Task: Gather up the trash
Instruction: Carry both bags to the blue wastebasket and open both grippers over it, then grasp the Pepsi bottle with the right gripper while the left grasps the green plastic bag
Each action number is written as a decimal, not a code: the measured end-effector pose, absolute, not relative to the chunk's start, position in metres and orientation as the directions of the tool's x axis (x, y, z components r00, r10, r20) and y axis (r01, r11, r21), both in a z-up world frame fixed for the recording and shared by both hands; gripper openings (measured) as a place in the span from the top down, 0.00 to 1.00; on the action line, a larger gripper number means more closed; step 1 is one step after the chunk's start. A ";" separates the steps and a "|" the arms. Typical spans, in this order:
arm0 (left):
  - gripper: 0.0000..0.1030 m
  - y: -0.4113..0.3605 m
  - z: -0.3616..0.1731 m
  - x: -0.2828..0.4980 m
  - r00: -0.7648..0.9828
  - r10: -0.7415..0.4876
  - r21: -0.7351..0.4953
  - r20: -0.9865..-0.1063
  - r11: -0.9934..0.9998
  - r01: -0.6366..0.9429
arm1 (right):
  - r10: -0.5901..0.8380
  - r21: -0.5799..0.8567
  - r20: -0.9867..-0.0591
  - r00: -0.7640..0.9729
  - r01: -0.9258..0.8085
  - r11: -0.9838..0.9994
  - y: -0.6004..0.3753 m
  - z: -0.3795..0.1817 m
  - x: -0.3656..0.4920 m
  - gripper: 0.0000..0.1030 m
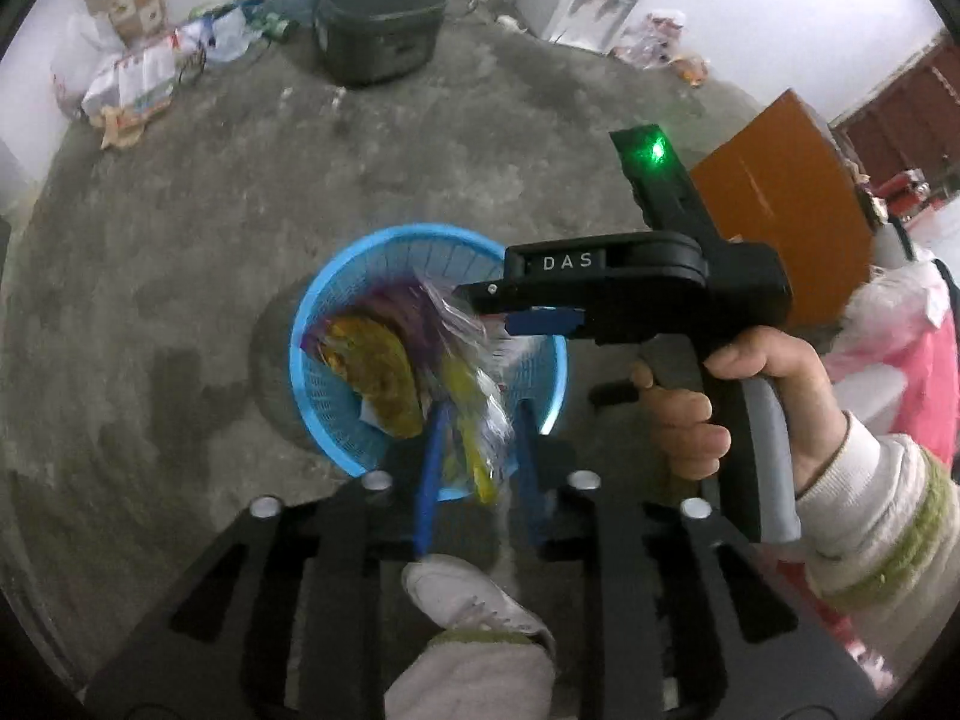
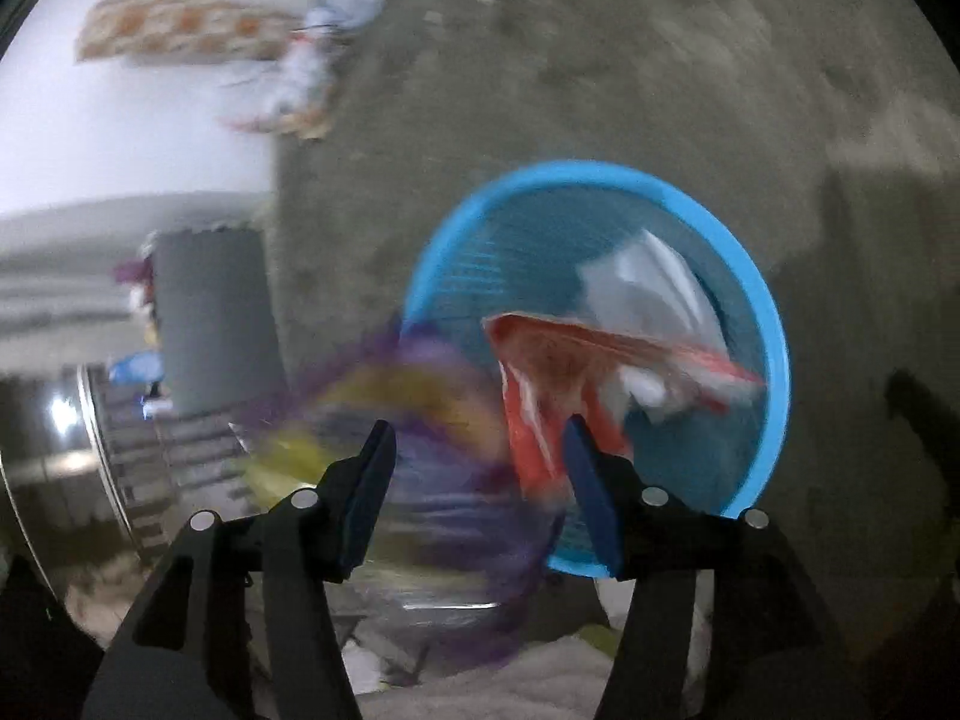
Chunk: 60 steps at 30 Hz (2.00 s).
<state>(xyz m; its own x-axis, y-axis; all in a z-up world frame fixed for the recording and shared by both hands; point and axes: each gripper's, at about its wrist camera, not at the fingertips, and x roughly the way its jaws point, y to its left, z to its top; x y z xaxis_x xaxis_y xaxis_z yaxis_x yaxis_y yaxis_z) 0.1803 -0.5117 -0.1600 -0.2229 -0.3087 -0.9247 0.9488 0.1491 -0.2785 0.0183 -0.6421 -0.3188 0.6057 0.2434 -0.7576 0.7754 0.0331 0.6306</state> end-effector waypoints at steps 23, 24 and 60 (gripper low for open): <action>0.32 -0.388 0.006 0.176 0.037 -0.613 -0.214 -0.789 0.330 0.919 | -0.040 0.704 -0.674 0.737 0.658 0.268 -0.587 -0.169 -0.018 0.32; 0.31 -0.377 0.012 0.177 0.052 -0.623 -0.216 -0.781 0.347 0.913 | -0.051 0.693 -0.674 0.737 0.655 0.301 -0.581 -0.159 -0.018 0.31; 0.22 0.051 0.038 0.213 0.648 -0.413 -0.216 -0.640 0.906 0.364 | 0.335 0.427 -0.660 0.672 -0.032 0.904 -0.273 0.023 0.178 0.23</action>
